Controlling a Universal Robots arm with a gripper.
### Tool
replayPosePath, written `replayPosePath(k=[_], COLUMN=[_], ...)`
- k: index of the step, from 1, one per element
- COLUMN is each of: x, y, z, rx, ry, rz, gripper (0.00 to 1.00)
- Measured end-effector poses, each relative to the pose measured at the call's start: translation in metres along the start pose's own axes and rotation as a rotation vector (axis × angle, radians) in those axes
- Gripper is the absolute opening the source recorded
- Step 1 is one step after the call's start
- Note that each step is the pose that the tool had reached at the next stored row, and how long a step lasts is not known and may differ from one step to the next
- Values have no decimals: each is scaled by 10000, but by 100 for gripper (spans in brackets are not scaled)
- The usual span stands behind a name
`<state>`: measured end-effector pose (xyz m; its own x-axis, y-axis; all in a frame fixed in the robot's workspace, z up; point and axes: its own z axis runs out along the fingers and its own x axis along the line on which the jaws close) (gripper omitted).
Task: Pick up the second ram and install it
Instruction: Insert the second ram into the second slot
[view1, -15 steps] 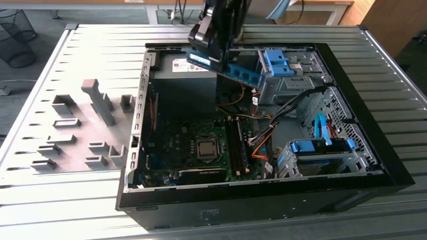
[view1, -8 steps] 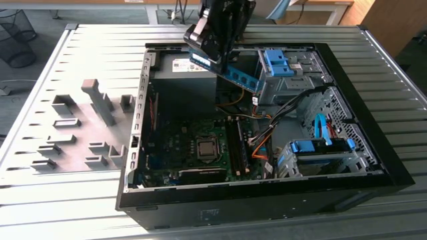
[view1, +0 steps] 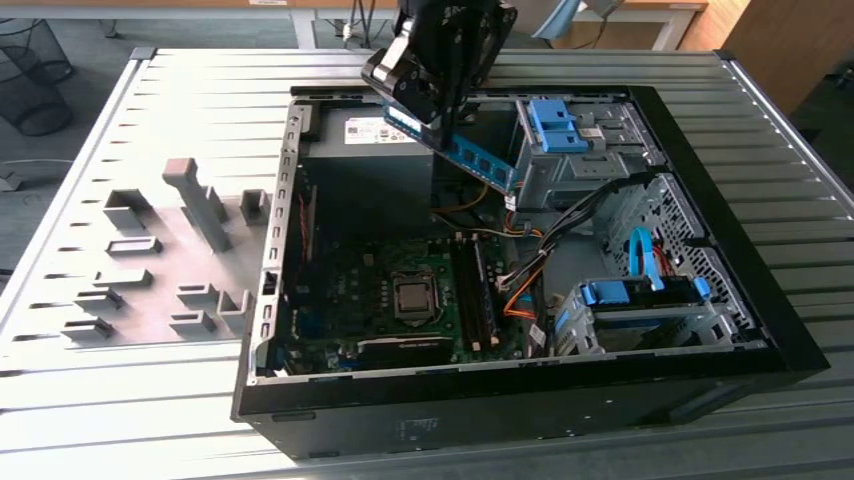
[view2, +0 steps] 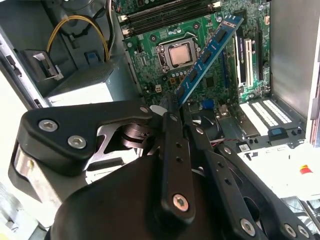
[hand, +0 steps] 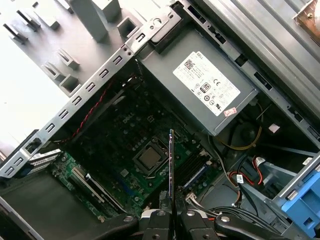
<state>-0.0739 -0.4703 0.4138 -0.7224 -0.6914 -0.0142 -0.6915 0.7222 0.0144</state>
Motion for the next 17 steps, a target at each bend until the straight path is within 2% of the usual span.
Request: replayPosePath(k=[10,17], x=[1,1], y=[0,1], z=[1,8], rx=[9,24], ry=[5,-6], rz=[92,1056], gripper=[14,14])
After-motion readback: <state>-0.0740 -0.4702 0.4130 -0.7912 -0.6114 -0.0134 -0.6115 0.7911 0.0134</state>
